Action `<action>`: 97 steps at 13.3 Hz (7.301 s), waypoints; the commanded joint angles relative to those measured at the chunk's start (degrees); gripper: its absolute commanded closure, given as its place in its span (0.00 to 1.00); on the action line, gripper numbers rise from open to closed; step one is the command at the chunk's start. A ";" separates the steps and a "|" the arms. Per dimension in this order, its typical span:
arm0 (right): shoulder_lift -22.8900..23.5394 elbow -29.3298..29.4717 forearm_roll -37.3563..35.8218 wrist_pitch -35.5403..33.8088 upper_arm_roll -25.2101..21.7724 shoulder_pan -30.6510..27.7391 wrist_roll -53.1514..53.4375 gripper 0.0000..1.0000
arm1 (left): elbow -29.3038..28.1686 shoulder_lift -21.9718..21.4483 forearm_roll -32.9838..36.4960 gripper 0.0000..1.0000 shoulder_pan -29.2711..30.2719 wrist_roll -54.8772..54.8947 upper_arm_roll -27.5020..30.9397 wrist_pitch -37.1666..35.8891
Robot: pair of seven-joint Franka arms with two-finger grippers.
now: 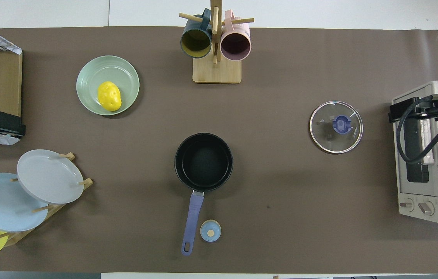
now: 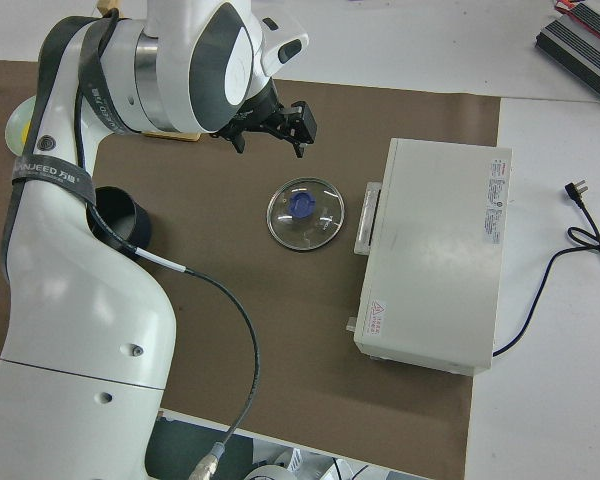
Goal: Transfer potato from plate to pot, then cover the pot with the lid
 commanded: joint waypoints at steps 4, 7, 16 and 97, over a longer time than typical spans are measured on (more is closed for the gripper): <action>-0.55 -0.33 1.16 0.85 0.12 -0.51 -0.10 0.00 | -2.04 -1.67 0.93 0.00 0.45 0.46 -0.33 1.32; -0.55 -0.33 1.16 0.85 0.12 -0.51 -0.10 0.00 | -2.13 -1.76 0.84 0.00 0.10 0.29 -0.42 1.67; -0.63 -0.42 1.34 0.76 0.04 -0.68 0.43 0.00 | -2.13 -1.67 0.58 0.00 -0.26 -0.42 -0.59 2.11; 12.55 -8.41 4.86 24.76 10.93 9.95 7.81 0.71 | -29.82 17.05 5.76 0.01 -38.58 -37.95 -1.12 54.14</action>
